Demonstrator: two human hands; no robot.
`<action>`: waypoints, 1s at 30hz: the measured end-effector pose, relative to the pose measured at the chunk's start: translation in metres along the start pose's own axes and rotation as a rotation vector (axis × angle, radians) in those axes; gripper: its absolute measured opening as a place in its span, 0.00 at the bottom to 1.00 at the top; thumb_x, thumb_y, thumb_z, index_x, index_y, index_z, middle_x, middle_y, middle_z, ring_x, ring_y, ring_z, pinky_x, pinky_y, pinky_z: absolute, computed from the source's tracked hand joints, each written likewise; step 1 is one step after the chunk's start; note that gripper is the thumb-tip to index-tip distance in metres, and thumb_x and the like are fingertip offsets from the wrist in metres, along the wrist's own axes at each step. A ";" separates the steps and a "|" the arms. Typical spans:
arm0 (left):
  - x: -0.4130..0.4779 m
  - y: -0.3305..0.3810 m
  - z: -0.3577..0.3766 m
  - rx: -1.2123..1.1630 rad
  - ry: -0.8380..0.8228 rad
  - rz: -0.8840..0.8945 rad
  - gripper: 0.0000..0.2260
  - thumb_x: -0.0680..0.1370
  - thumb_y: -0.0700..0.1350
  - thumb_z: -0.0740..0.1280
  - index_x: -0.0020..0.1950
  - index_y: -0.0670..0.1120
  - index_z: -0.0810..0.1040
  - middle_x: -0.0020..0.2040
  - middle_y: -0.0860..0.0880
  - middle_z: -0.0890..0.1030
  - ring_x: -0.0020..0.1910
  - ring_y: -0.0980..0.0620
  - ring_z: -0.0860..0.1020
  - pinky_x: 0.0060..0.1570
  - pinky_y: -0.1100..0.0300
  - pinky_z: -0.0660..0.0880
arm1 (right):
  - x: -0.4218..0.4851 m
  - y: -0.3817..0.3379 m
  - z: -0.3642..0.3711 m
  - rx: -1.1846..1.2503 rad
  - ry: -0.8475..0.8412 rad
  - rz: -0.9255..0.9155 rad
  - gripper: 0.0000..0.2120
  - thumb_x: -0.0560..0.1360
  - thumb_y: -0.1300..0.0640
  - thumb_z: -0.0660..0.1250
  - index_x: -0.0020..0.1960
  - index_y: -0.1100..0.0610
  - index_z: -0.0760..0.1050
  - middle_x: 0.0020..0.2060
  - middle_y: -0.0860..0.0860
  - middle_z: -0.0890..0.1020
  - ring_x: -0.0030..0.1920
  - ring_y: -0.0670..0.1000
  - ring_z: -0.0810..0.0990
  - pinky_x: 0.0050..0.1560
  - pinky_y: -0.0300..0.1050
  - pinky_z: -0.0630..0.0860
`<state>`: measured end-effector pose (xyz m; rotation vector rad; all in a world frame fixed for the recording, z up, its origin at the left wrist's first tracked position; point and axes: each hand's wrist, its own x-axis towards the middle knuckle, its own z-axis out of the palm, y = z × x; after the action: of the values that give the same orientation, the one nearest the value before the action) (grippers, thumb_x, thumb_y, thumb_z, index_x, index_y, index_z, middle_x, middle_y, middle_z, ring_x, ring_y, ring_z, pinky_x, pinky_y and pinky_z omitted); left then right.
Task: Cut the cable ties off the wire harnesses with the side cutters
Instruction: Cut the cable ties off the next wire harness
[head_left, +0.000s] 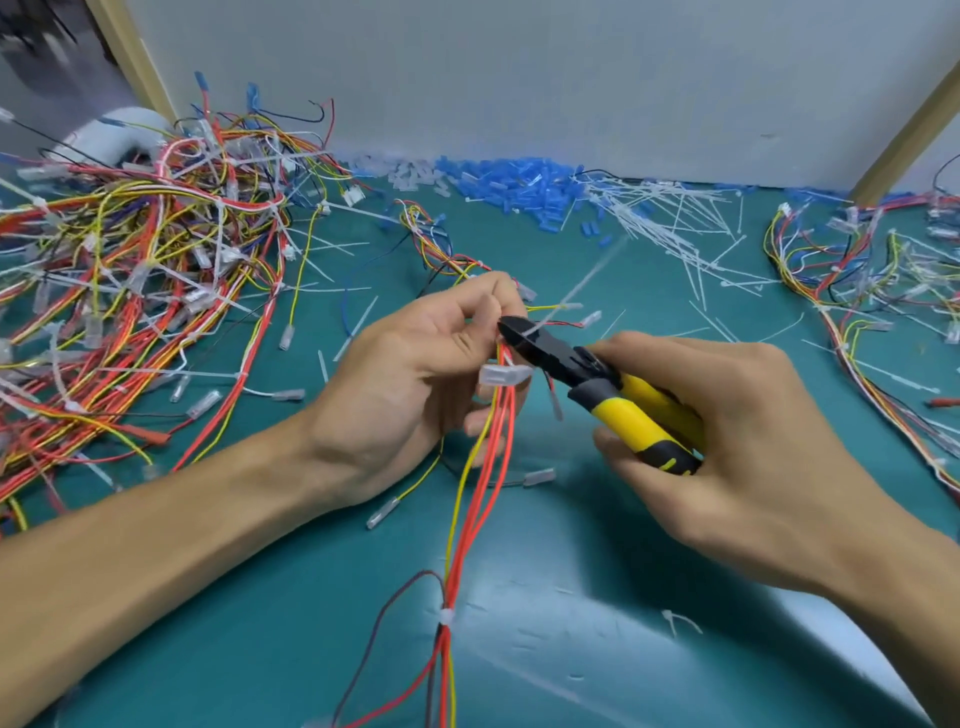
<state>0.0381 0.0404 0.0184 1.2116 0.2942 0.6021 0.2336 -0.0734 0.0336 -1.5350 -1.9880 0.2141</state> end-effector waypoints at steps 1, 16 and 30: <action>0.000 -0.001 0.000 -0.006 0.002 -0.003 0.11 0.86 0.38 0.51 0.45 0.44 0.67 0.31 0.48 0.66 0.26 0.52 0.64 0.25 0.60 0.64 | 0.000 0.000 0.001 -0.005 -0.001 0.006 0.08 0.72 0.60 0.70 0.49 0.51 0.78 0.33 0.51 0.73 0.36 0.52 0.69 0.34 0.40 0.67; 0.002 -0.009 -0.003 -0.029 0.014 0.009 0.17 0.86 0.36 0.52 0.41 0.48 0.72 0.29 0.53 0.63 0.25 0.53 0.58 0.24 0.63 0.65 | 0.008 -0.001 0.003 0.038 -0.072 0.147 0.12 0.67 0.63 0.74 0.45 0.52 0.75 0.30 0.51 0.65 0.33 0.49 0.60 0.30 0.41 0.59; 0.002 -0.014 -0.006 0.190 0.126 0.174 0.17 0.85 0.51 0.58 0.48 0.37 0.66 0.27 0.53 0.59 0.22 0.55 0.56 0.22 0.62 0.61 | 0.009 -0.003 0.010 0.034 -0.020 0.119 0.16 0.70 0.69 0.73 0.46 0.50 0.74 0.30 0.52 0.67 0.33 0.53 0.63 0.32 0.52 0.65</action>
<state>0.0403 0.0436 0.0033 1.3943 0.3604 0.8172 0.2247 -0.0634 0.0304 -1.6371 -1.9000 0.3106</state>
